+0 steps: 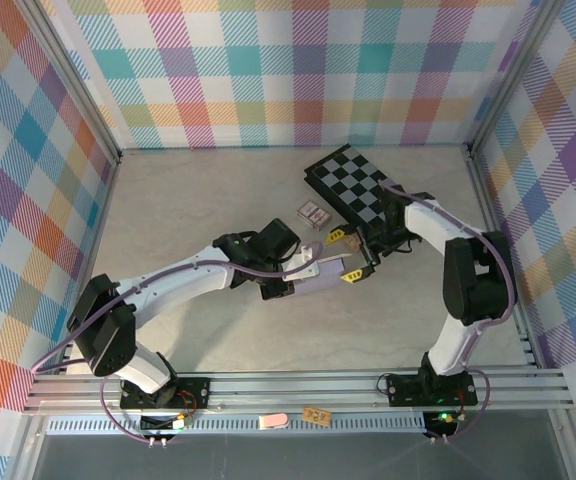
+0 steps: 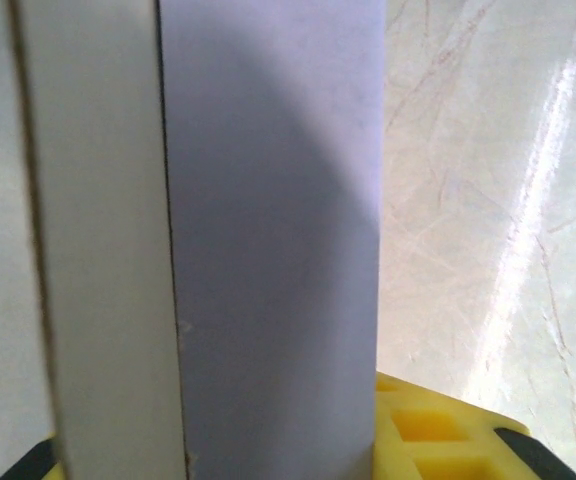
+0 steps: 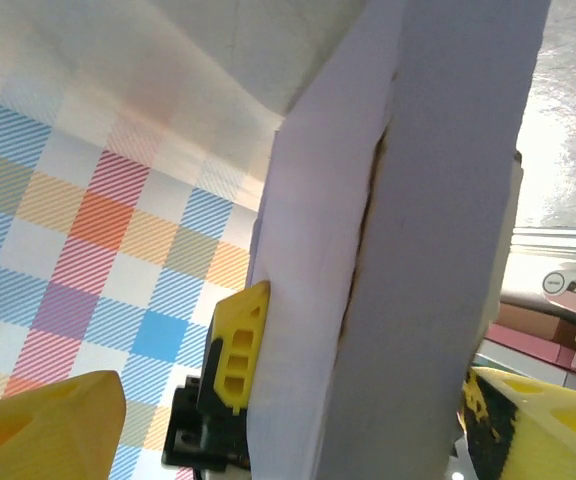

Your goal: Fold the paper box

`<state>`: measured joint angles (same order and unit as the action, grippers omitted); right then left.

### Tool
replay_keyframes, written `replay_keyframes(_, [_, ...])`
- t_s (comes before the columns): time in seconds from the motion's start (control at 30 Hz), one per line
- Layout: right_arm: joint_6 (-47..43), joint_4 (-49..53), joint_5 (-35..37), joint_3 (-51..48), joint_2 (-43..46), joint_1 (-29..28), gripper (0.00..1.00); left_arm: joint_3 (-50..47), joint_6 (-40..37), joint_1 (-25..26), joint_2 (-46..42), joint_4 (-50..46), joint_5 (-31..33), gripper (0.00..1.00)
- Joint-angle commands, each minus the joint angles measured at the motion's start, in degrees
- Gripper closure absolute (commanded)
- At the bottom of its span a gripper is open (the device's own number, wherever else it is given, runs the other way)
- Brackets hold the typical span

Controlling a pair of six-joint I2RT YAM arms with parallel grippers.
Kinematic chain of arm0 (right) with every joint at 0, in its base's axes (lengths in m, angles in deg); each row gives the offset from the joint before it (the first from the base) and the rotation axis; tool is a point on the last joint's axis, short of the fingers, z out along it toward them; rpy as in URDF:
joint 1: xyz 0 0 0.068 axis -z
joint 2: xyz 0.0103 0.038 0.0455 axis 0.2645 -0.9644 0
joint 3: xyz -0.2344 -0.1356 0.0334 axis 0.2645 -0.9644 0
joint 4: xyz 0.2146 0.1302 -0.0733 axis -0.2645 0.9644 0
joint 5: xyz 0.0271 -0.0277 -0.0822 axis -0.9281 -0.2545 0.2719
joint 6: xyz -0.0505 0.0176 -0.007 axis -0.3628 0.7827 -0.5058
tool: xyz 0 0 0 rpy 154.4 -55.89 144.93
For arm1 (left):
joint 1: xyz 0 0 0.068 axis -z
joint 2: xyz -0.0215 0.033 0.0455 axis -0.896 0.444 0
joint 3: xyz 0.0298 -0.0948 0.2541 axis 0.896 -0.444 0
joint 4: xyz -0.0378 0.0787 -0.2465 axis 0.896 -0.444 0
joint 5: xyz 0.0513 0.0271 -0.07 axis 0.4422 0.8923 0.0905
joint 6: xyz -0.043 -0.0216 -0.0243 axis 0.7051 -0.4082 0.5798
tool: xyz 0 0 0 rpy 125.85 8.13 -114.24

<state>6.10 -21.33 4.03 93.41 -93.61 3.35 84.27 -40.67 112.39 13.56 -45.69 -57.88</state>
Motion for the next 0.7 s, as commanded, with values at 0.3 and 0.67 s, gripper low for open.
replay_keyframes(0.3, [-15.7, 6.8, 11.2, 8.8, 8.3, 3.4, 0.26, 3.0, -2.4, -4.0, 0.1, -13.9, -9.2, 0.69])
replay_keyframes(0.67, [-56.0, -12.1, 31.9, -3.7, 26.1, -8.9, 0.70, 1.2, -4.3, -8.3, 1.0, -14.9, -8.4, 0.68])
